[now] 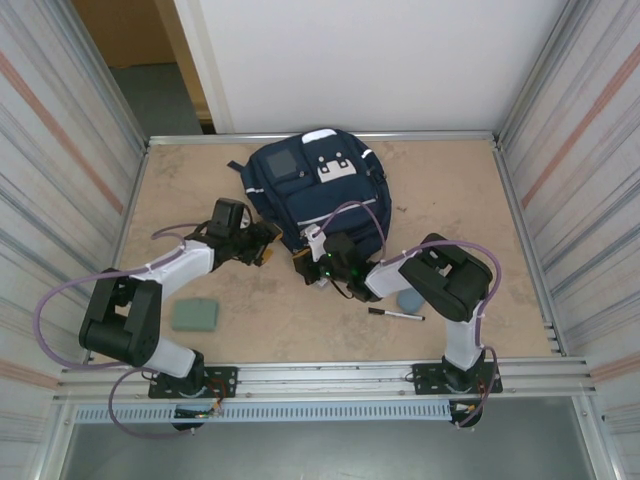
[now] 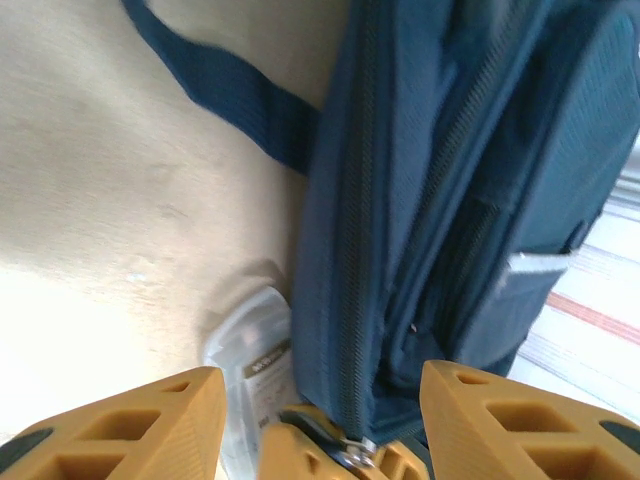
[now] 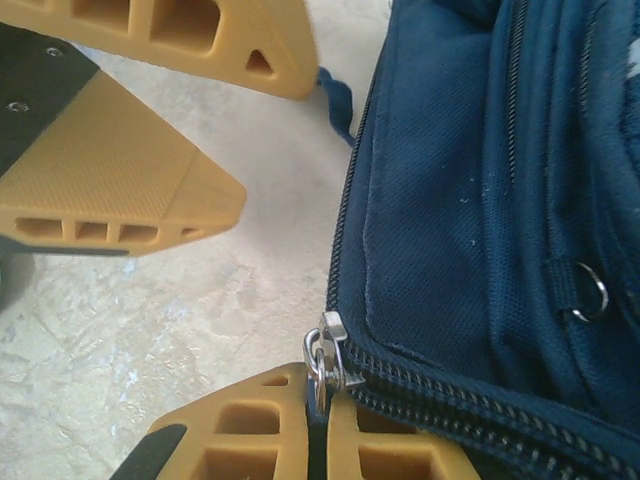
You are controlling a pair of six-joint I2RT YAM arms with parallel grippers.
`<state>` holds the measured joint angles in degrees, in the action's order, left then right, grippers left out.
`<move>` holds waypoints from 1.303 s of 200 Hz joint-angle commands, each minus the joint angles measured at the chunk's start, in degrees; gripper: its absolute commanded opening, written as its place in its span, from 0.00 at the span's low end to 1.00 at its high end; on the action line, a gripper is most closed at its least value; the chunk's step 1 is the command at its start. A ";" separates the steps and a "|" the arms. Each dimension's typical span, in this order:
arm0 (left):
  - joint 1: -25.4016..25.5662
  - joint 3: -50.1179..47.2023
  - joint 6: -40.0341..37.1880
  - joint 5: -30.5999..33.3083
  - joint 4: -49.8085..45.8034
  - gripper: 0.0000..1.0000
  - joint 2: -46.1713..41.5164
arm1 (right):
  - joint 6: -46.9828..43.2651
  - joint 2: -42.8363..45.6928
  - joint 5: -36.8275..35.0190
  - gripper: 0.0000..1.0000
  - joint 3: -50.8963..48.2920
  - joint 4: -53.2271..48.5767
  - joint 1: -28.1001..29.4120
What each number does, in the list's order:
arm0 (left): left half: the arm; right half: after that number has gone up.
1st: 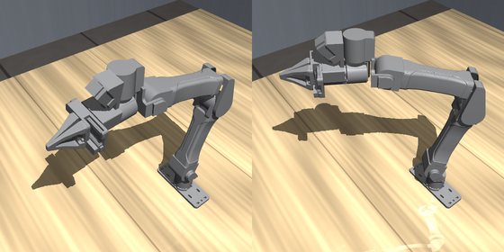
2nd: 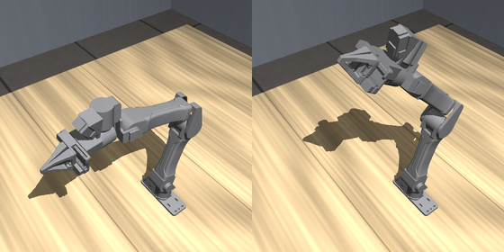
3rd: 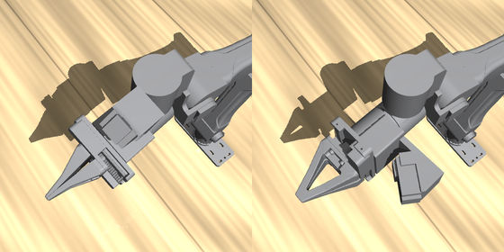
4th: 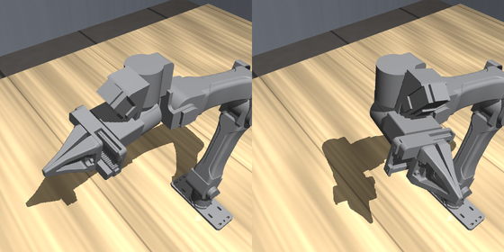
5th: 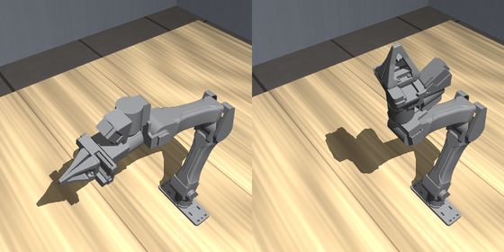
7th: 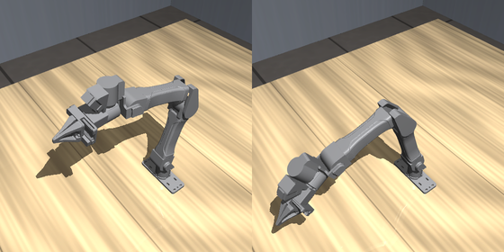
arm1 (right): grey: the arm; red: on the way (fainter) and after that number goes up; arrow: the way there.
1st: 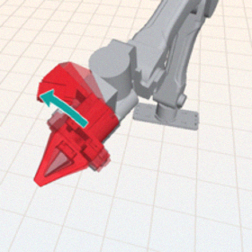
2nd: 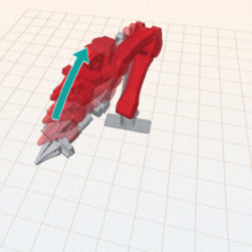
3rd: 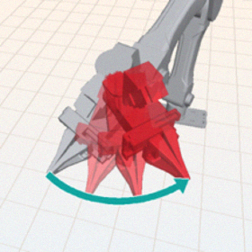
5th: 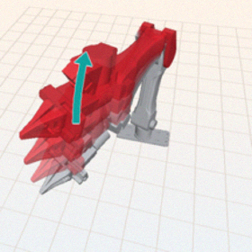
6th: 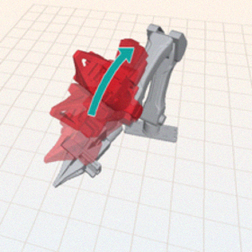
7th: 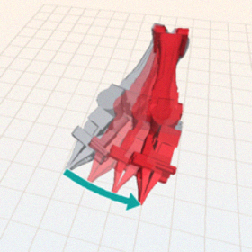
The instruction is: Pack the student bag
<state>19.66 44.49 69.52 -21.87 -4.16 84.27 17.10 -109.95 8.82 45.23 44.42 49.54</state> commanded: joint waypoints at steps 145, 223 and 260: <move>2.53 -1.42 0.30 3.71 9.95 0.00 6.63 | -4.87 5.71 -2.79 0.00 2.90 -15.81 3.95; -6.77 0.88 -5.72 4.24 2.64 0.00 5.69 | -5.62 14.89 -1.17 0.00 0.37 -41.62 -4.36; -10.35 5.30 -9.37 2.26 1.63 0.00 9.69 | -2.83 19.00 -1.03 0.00 -0.89 -50.18 -8.44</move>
<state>14.90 45.71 64.66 -25.96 -0.56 91.05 12.88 -93.93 9.08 46.63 9.28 45.10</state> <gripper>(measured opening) 0.053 0.070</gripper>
